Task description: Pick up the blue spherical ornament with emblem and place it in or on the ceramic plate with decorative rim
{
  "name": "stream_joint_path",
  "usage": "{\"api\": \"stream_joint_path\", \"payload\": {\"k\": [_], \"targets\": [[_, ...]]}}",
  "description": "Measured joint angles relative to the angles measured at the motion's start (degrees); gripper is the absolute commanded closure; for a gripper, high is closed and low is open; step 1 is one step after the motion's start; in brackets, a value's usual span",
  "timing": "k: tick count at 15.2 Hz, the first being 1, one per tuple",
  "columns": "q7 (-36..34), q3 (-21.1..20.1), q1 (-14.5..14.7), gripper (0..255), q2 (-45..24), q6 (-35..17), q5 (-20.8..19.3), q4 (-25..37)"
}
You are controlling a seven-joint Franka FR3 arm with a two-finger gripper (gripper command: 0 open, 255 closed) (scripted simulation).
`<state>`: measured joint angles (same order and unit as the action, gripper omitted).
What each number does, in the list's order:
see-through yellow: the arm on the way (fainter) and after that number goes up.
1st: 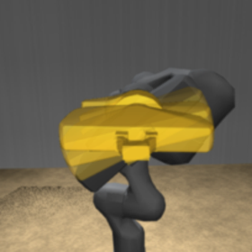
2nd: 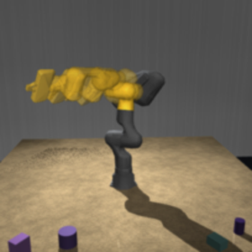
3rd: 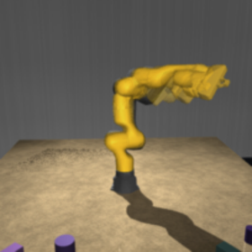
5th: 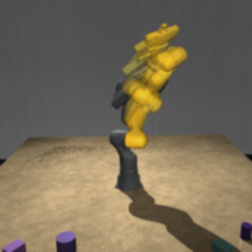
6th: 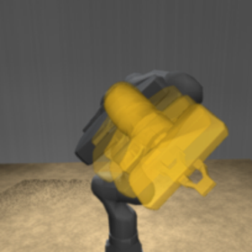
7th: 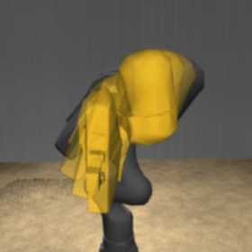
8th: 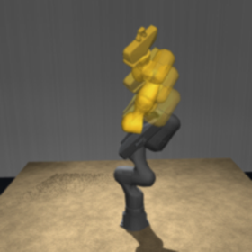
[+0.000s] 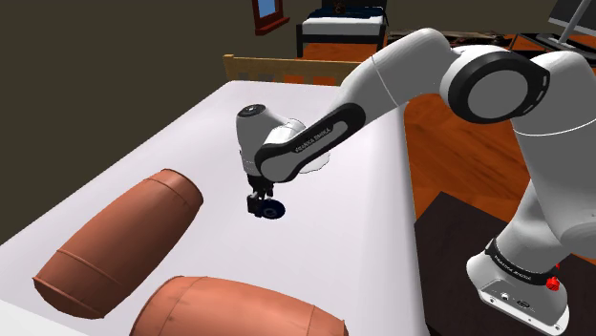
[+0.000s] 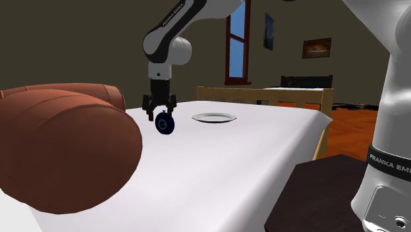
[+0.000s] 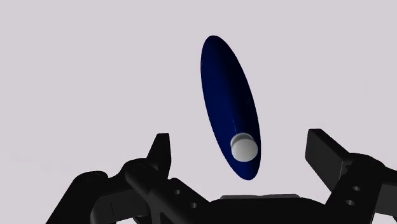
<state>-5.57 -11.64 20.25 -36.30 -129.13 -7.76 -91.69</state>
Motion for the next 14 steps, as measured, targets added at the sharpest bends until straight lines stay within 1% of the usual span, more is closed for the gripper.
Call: {"api": "stream_joint_path", "payload": {"k": [4, 5, 14], "targets": [[-0.02, 0.01, 0.02, 0, -0.09, -0.1, -0.02, 0.01], [-0.02, 0.01, 0.02, 255, -0.09, -0.1, -0.02, 0.01], [-0.03, 0.05, 0.0, 255, -0.05, -0.09, -0.05, 0.08]]}}
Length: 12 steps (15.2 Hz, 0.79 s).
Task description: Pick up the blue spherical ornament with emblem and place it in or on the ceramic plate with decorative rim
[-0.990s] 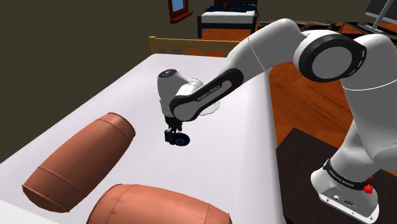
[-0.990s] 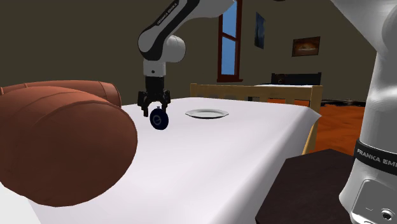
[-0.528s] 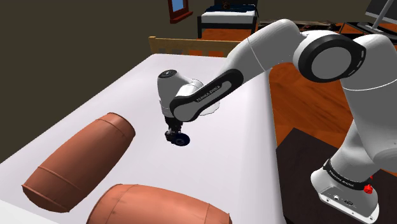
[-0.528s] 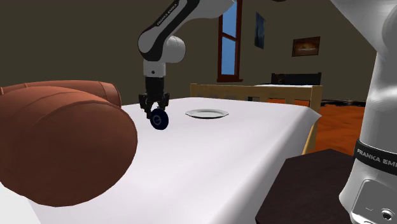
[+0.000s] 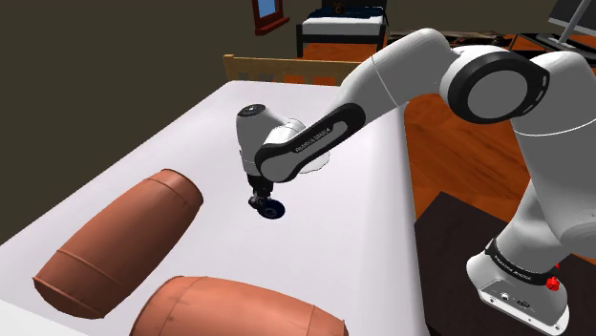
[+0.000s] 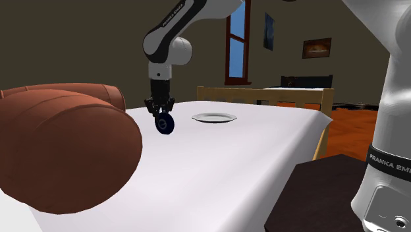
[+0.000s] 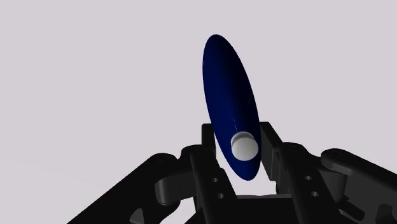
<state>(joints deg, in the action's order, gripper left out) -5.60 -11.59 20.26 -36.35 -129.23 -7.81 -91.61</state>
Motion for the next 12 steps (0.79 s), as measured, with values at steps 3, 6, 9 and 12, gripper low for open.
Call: {"api": "stream_joint_path", "payload": {"k": [3, 6, 9, 12], "targets": [[0.06, -0.11, -0.04, 255, 0.52, 0.67, 0.13, 0.1], [0.25, -0.3, -0.17, 255, 1.65, 2.12, 0.4, 0.4], [0.44, -0.46, -0.3, 255, 2.66, 3.88, 0.67, 1.16], [0.36, -0.67, -0.25, 255, 3.86, 5.43, 0.9, 1.52]]}}
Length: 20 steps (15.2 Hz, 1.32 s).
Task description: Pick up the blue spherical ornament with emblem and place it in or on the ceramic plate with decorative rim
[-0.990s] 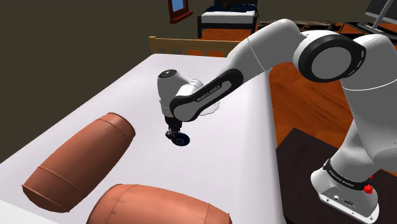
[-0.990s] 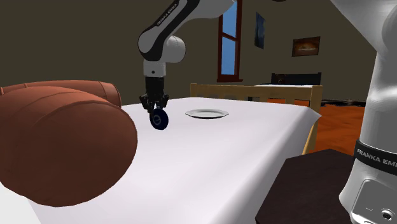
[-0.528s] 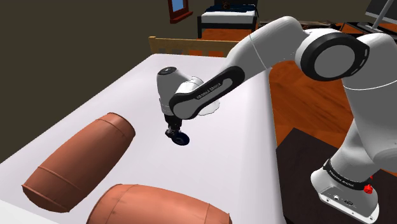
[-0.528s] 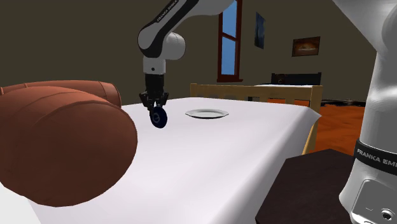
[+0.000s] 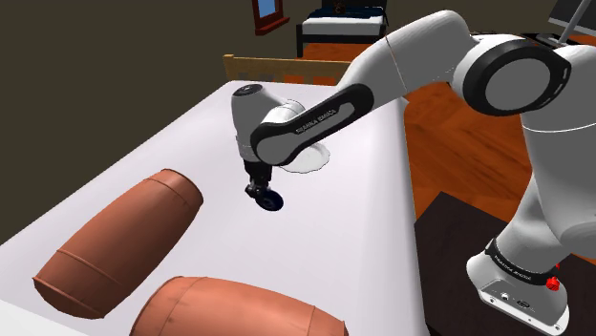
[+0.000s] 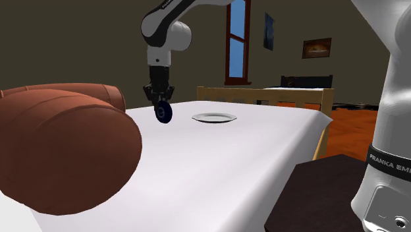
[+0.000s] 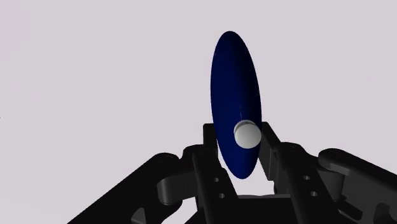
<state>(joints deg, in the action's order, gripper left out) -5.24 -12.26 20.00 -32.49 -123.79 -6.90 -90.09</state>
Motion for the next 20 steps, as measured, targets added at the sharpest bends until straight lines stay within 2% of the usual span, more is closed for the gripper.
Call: {"api": "stream_joint_path", "payload": {"k": [7, 12, 20], "targets": [[0.9, -0.24, -0.62, 255, 2.24, 3.87, 0.65, 1.7], [6.33, 0.81, -4.76, 255, 2.21, 4.66, 1.46, 2.53], [15.25, 2.66, -11.2, 255, -0.9, 7.32, 2.41, 8.3]]}}
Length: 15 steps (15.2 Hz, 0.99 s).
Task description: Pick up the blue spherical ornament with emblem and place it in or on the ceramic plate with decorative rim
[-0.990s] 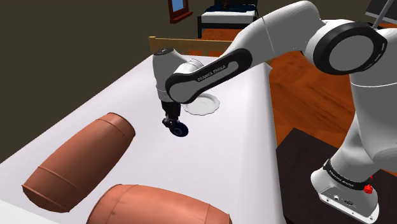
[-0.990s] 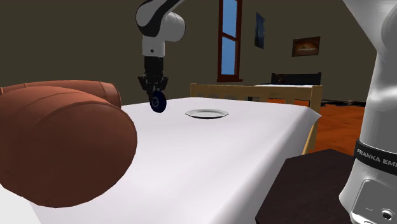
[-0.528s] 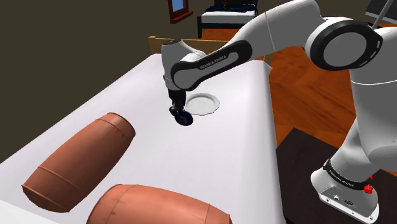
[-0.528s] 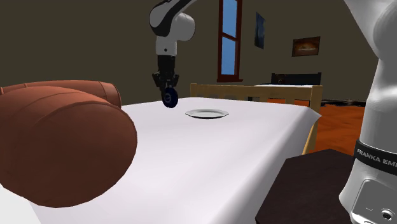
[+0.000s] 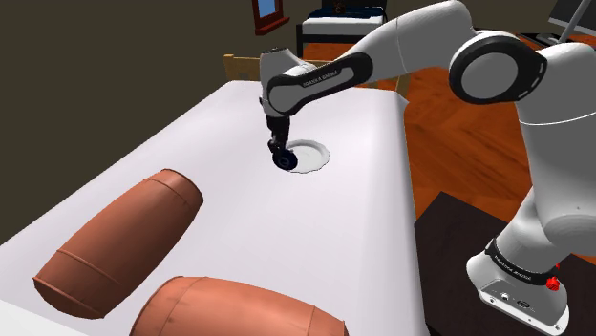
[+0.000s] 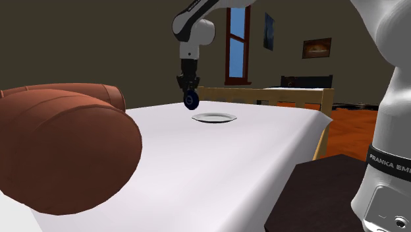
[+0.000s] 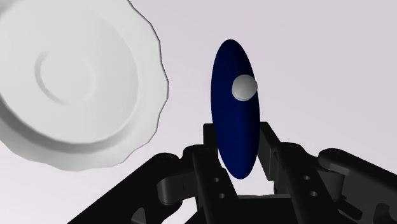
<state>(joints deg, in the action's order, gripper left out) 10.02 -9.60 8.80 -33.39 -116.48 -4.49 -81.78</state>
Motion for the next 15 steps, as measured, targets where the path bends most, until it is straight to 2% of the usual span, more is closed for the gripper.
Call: {"api": "stream_joint_path", "payload": {"k": [6, 13, 15], "targets": [[6.51, 1.33, -4.51, 255, -5.24, 3.71, 0.47, 8.89], [13.45, 2.65, -9.0, 255, -14.78, 11.45, 0.81, 26.13], [13.97, 2.79, -9.25, 255, -16.51, 11.97, 0.78, 28.36]]}}
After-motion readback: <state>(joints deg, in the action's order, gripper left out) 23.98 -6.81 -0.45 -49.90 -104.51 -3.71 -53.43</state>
